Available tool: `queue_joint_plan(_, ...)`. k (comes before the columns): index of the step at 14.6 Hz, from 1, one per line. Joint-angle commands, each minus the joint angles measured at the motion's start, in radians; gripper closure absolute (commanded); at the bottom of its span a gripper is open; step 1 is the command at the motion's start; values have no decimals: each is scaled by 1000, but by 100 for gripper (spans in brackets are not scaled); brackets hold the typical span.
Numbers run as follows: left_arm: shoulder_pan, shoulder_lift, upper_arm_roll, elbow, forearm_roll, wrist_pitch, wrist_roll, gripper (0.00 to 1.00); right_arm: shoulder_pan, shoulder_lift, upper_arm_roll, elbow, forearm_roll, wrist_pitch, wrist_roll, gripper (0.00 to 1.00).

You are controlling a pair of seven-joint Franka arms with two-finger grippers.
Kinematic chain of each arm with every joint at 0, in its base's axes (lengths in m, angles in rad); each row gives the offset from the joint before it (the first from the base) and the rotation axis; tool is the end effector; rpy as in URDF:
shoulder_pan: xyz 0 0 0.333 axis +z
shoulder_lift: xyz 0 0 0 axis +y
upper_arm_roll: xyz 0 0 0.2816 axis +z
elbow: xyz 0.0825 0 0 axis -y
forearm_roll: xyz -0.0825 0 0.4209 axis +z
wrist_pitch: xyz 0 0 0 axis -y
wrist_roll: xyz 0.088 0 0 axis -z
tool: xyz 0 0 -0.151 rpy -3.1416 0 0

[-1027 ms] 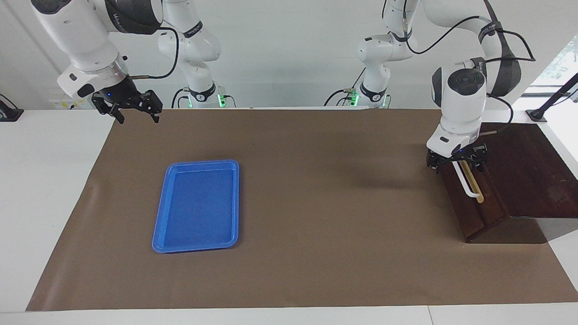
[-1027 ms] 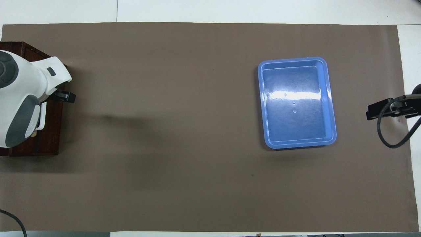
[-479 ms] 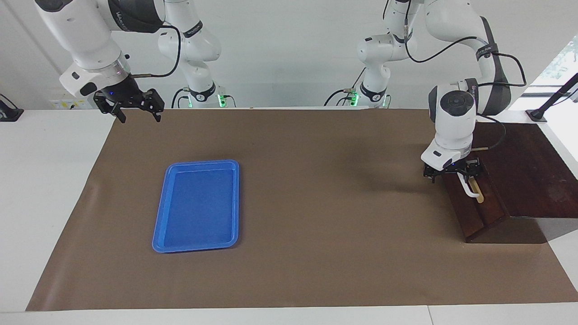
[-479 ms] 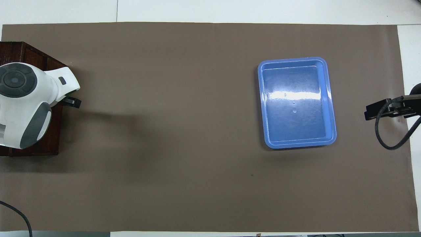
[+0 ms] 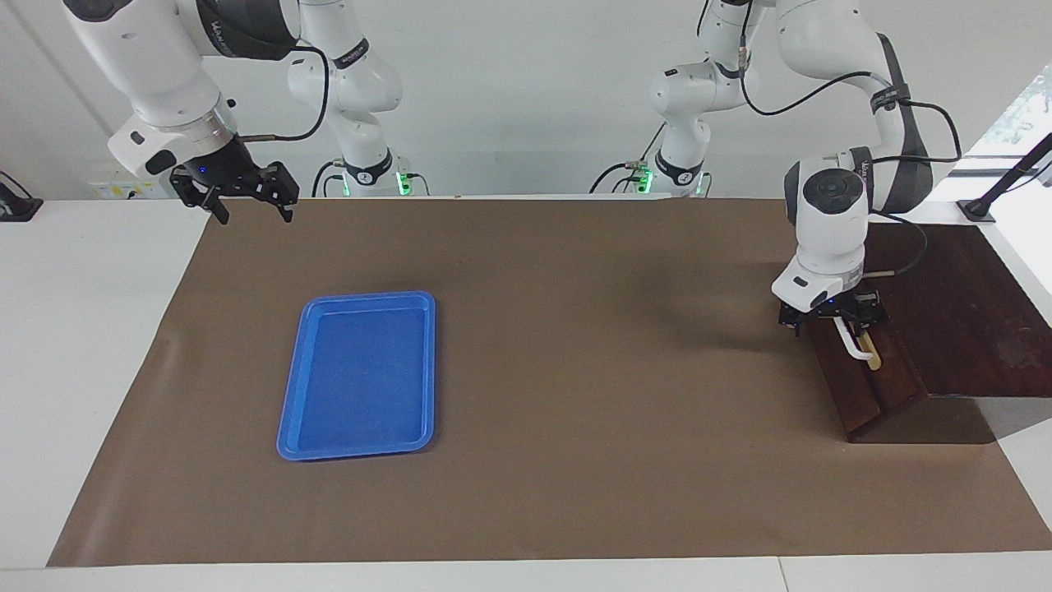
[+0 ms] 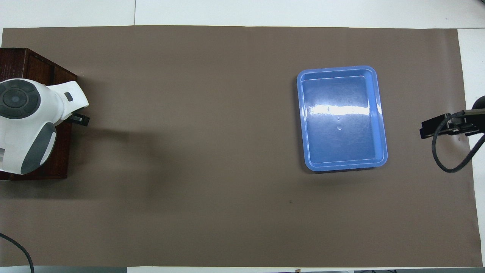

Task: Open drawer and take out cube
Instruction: 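Pull the wooden drawer open toward the table center with the left gripper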

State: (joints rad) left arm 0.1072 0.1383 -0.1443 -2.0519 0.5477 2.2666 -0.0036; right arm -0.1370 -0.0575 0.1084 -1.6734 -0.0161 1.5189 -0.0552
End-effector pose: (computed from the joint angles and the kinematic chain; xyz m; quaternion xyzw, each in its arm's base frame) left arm 0.6162 0.0081 0.2869 -0.9613 0.1802 -0.0431 0.2038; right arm 0.5631 -0.0175 0.5233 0.9987 0.0130 -0.0491 0.0091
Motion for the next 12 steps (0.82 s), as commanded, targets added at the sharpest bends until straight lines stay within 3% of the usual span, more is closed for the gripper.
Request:
queue_joint_plan(1, -56, 20, -6, -11, 11, 28, -103, 0, -9, -15, 5, -11, -1, 6, 5, 0)
queue_joint_plan(5, -253, 21, -5, 35, -128, -50, -347, 0, -3, -15, 7, -12, -1, 4, 2, 0)
queue_joint_plan(12, -296, 26, -6, 53, -170, -87, -424, 0, -15, -16, 7, -14, -1, 3, -57, 0)
